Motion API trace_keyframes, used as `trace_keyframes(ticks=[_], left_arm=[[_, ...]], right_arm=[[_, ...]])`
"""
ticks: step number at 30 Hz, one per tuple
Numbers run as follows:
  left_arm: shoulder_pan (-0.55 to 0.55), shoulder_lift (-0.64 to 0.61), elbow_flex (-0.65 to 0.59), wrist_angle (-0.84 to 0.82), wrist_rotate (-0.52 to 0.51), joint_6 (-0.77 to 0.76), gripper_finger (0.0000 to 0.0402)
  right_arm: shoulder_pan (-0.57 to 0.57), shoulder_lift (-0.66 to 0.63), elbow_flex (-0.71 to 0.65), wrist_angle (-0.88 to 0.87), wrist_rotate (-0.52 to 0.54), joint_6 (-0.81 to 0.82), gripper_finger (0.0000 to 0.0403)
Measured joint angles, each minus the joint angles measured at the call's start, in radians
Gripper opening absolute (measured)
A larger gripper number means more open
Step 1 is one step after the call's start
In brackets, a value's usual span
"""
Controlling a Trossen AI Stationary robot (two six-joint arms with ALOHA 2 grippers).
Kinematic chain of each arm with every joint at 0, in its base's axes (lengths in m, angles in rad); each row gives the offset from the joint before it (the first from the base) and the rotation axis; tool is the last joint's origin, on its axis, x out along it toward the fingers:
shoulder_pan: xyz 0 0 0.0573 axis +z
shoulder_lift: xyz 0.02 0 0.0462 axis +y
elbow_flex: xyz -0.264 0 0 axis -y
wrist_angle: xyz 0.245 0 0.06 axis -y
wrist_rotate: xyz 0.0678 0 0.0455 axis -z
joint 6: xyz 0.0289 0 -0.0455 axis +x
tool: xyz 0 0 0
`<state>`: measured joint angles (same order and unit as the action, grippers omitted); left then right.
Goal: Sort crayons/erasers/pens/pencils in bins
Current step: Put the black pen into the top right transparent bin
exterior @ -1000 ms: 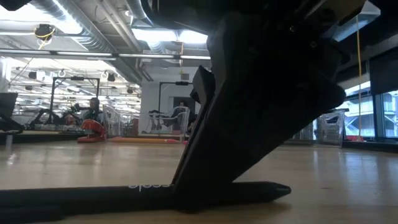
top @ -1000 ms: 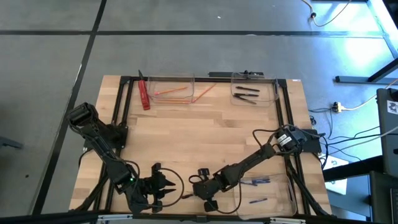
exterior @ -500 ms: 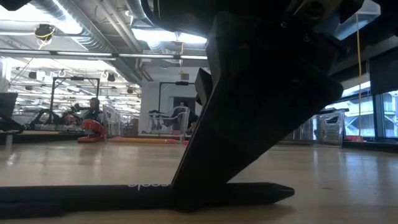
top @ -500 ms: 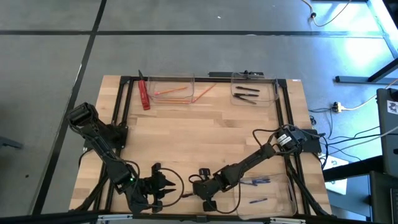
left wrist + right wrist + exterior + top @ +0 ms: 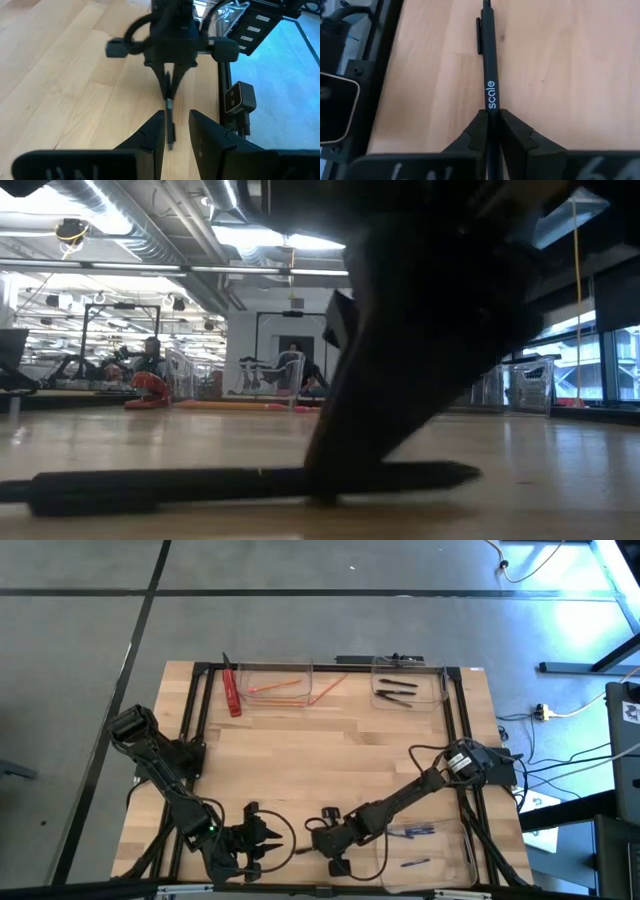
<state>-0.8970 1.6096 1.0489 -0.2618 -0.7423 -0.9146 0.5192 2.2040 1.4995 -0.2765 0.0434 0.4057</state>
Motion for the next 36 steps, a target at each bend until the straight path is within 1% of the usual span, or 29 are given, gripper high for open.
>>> trace_keyframes(ticks=[6,12,24,30,36], left_arm=[[0.000,0.000,0.000,0.000,0.003,0.003,0.0080],[0.000,0.000,0.000,0.000,0.004,0.003,0.0080],[0.000,0.000,0.000,-0.001,0.004,0.001,0.0080],[0.001,0.000,0.000,-0.011,0.000,0.001,0.0080],[0.022,0.000,0.000,-0.007,-0.004,0.002,0.0080]], right_arm=[[-0.022,-0.044,0.001,-0.037,0.026,-0.016,0.0039],[-0.052,-0.076,0.001,-0.115,0.046,-0.047,0.0040],[-0.114,-0.130,0.004,-0.190,0.042,-0.089,0.0041],[-0.146,-0.212,0.004,-0.265,0.062,-0.100,0.0041],[-0.169,-0.320,0.005,-0.370,0.142,-0.103,0.0041]])
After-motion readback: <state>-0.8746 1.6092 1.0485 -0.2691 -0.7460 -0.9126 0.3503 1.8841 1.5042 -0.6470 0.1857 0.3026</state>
